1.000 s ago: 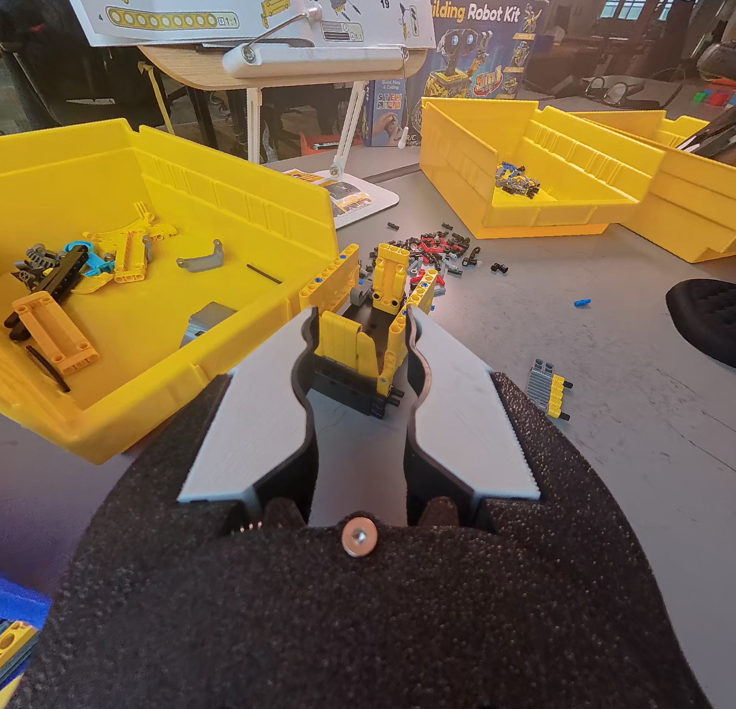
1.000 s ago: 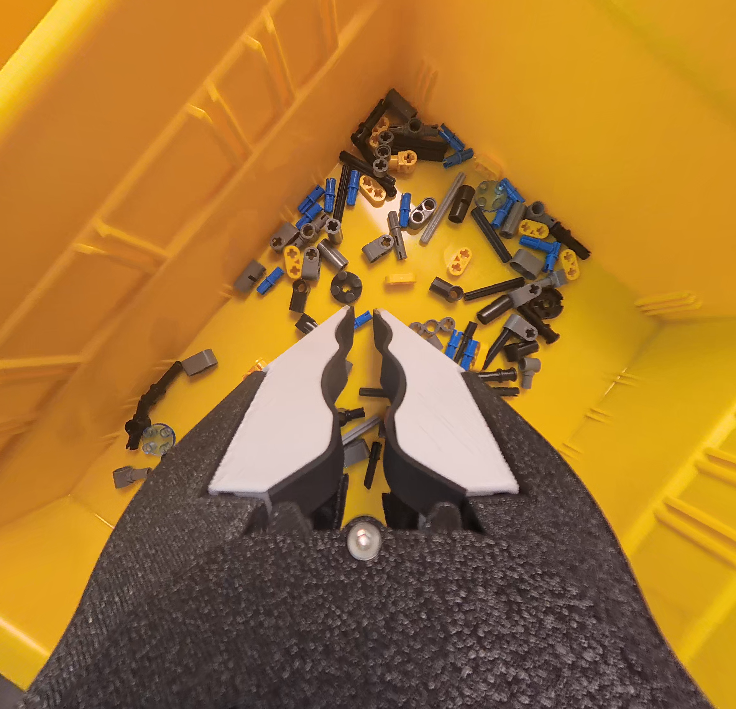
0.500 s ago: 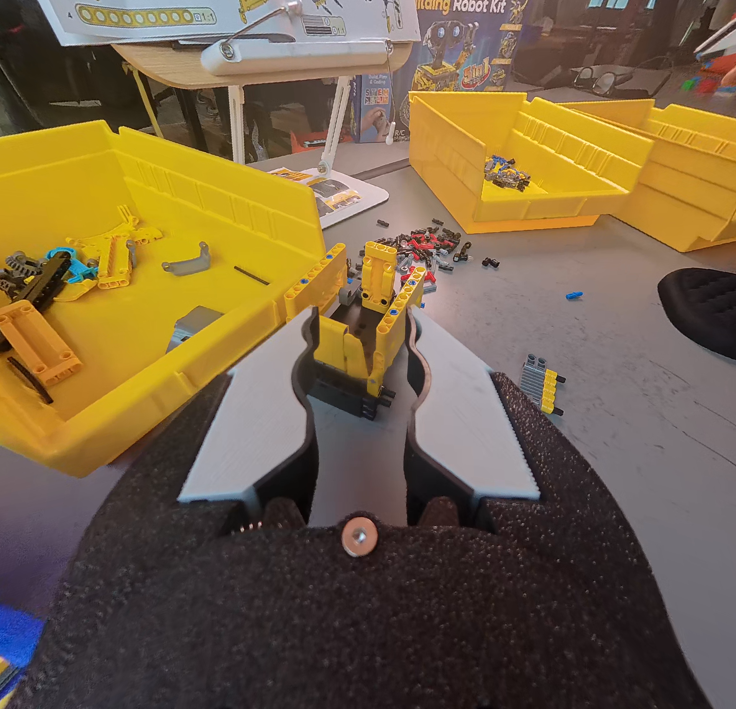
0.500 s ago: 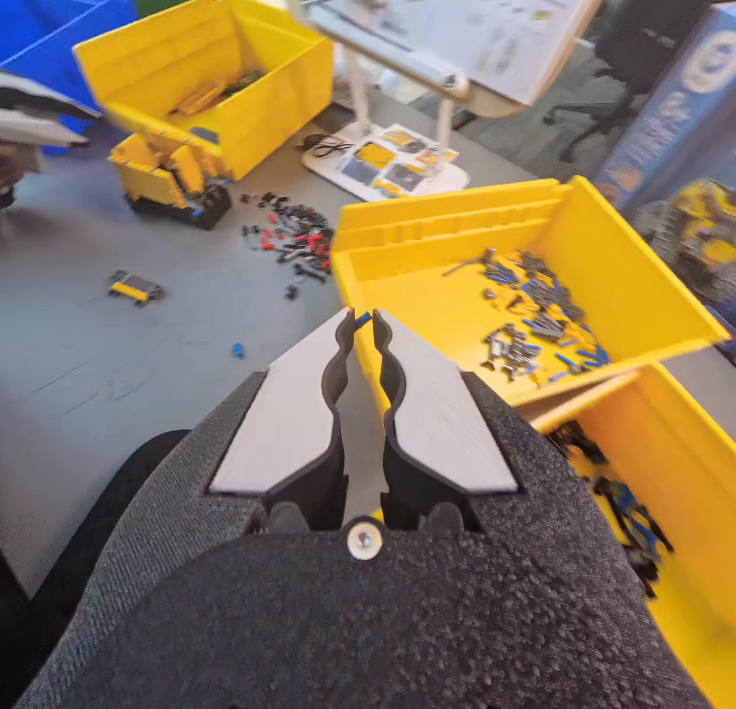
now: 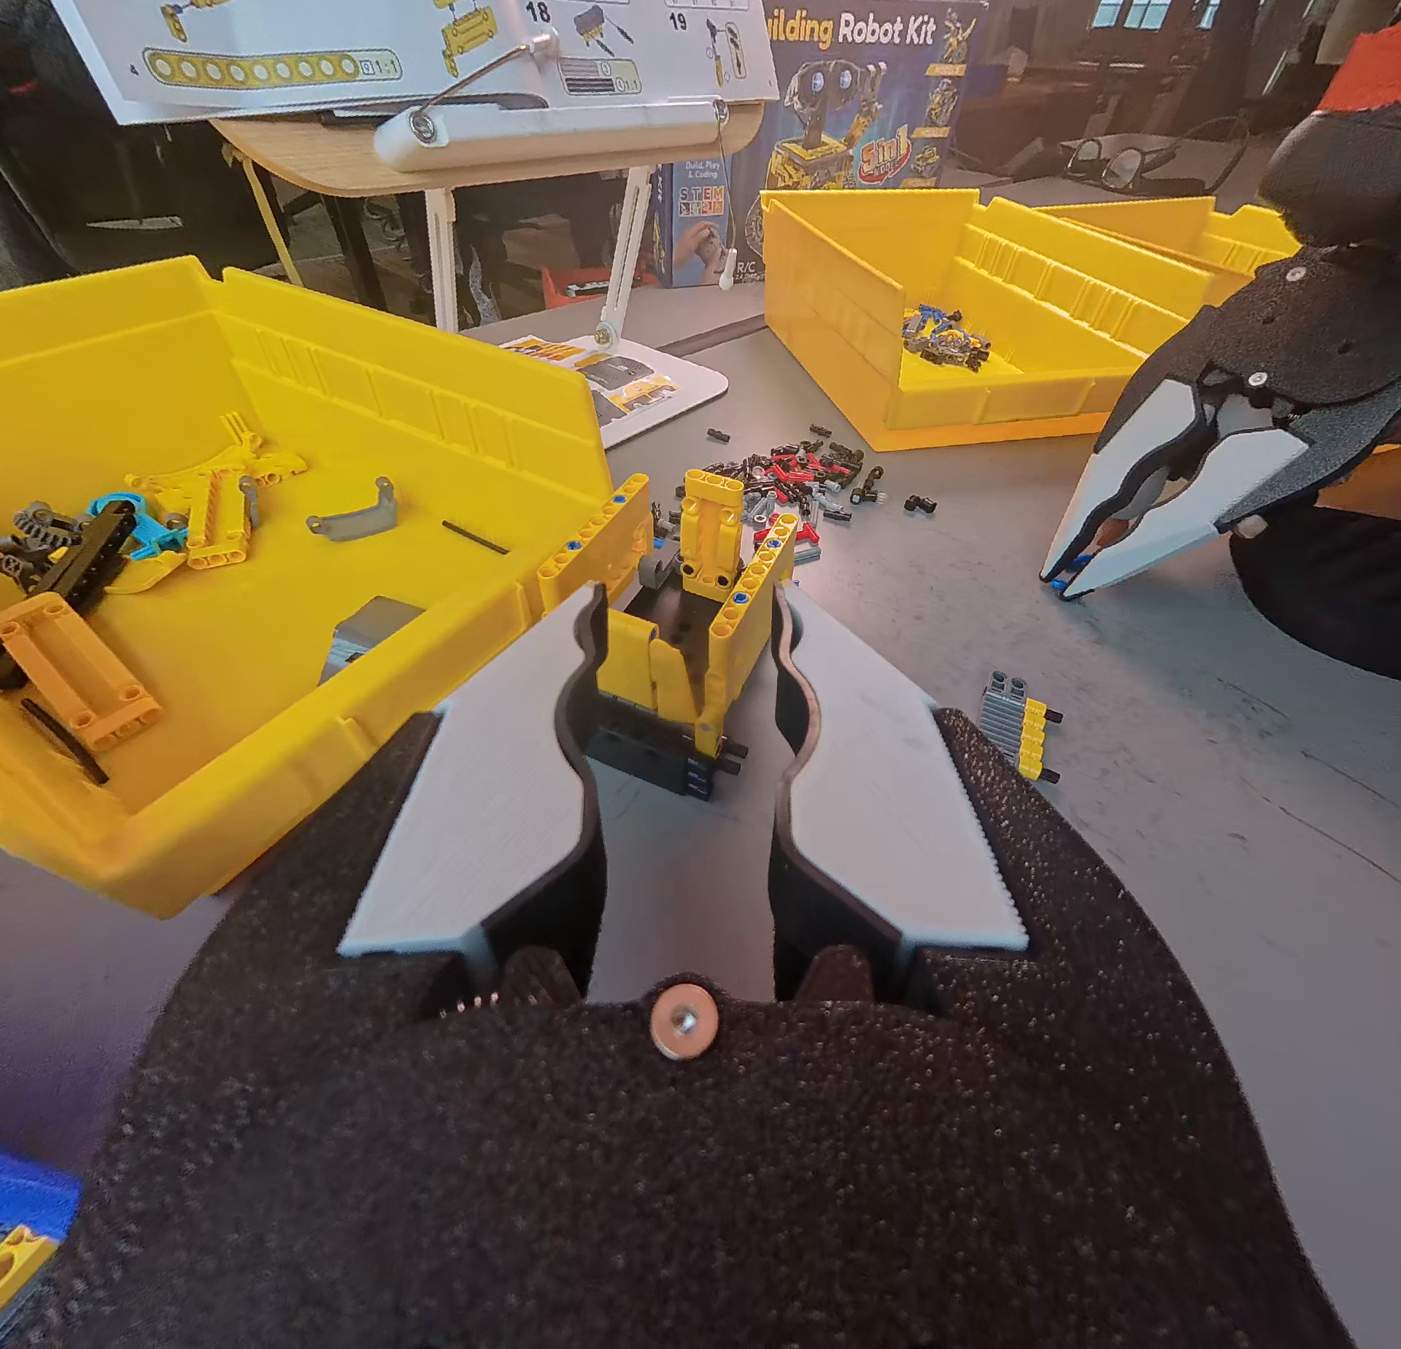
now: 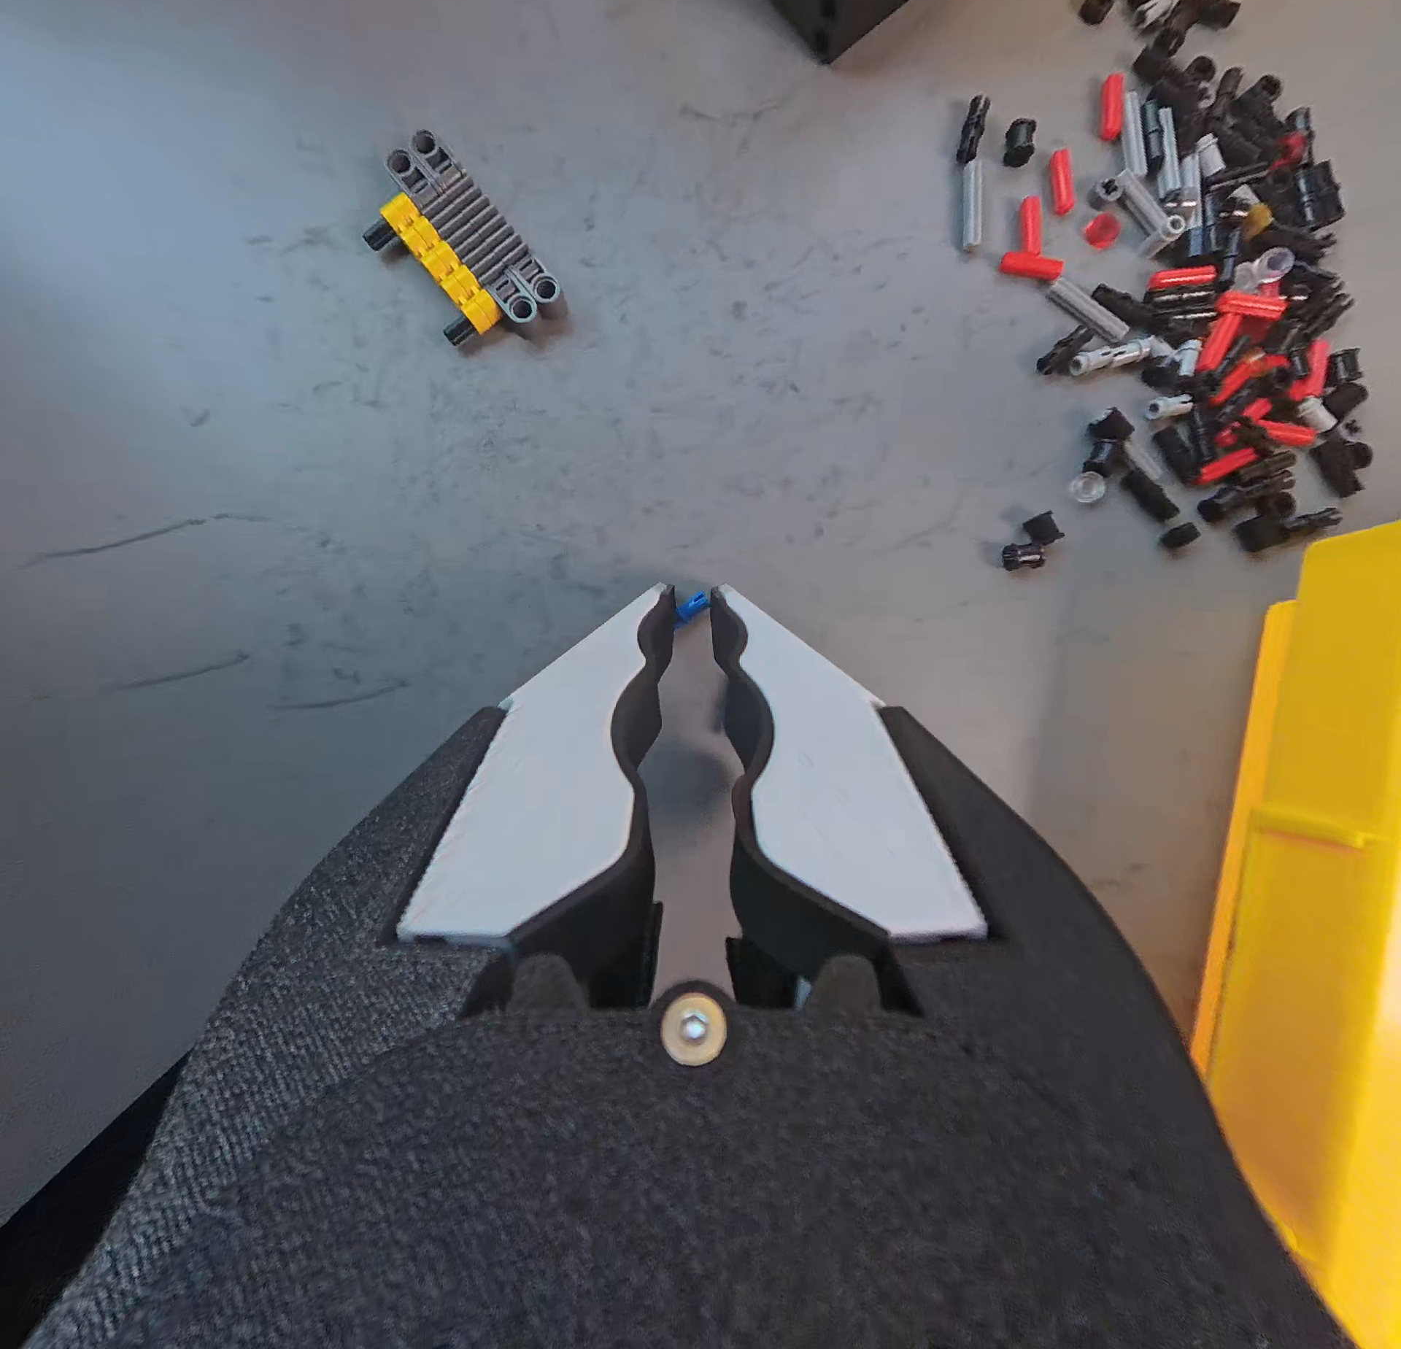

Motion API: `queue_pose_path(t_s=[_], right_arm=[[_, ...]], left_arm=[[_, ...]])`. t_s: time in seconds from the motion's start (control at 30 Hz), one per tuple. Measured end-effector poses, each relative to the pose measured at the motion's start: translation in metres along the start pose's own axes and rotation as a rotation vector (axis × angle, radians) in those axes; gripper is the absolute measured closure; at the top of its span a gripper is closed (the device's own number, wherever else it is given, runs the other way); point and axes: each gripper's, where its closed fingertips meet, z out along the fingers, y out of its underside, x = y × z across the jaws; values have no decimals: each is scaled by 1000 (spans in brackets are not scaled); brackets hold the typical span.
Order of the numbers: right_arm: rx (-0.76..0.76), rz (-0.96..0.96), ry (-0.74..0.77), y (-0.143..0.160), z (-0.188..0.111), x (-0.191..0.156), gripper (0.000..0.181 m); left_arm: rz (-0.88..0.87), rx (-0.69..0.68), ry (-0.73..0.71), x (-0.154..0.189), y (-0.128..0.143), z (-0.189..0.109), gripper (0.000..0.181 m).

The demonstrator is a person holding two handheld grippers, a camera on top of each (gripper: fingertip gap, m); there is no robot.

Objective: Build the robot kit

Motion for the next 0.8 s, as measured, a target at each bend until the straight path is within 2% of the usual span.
queue_pose_path(t_s=[0.3,0.43,0.6,0.8], right_arm=[[-11,-19,26,1,0,3,168],[75,-14,51,-11,-7,2,160],[295,20,141,-41,-46,7,152],[562,88,267,-56,-120,16,143]], left_arm=[[-3,3,3,1,-1,-1,139],[-6,-1,3,0,0,0,138],[-10,-11,6,0,3,2,138],[-12,-20,14,3,6,4,138]])
